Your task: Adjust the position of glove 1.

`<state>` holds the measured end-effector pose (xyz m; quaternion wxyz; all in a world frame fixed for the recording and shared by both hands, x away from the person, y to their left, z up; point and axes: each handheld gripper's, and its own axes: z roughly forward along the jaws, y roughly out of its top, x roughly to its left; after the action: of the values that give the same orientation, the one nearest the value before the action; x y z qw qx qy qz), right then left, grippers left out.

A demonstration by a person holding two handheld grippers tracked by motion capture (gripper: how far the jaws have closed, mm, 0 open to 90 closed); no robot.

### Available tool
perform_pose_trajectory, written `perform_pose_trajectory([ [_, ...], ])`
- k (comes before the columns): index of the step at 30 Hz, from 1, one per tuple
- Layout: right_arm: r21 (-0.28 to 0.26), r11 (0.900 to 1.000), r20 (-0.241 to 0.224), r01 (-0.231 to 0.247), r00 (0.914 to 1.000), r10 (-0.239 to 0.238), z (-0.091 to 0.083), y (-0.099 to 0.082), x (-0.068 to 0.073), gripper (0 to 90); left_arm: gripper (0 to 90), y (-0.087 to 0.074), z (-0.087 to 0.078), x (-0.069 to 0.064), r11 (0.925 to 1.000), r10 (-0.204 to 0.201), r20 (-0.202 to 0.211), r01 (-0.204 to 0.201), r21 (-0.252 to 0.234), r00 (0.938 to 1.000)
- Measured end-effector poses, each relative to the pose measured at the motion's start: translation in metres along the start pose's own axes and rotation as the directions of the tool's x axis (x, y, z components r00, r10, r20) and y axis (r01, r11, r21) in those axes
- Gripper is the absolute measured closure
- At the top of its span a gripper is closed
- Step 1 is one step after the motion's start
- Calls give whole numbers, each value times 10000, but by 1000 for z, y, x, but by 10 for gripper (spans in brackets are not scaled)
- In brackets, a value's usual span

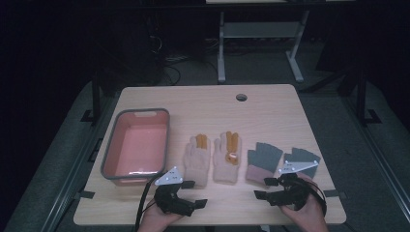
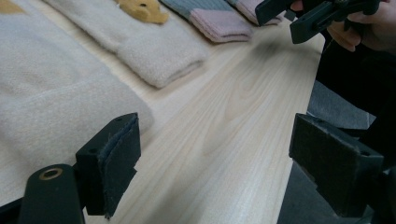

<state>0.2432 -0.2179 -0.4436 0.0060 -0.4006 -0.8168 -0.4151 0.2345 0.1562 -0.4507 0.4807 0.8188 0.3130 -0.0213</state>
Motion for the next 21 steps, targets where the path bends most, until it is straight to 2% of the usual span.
perform_pose_trajectory([
  [7, 381, 9992, -51, 130, 9999, -128, 6, 7, 3, 293, 165, 0, -5, 3, 9999, -64, -84, 63, -96, 9999],
  [21, 859, 9952, -134, 463, 9989, -454, 20, 41, 3, 302, 165, -1, -5, 3, 10000, 16, -115, -17, -98, 9999],
])
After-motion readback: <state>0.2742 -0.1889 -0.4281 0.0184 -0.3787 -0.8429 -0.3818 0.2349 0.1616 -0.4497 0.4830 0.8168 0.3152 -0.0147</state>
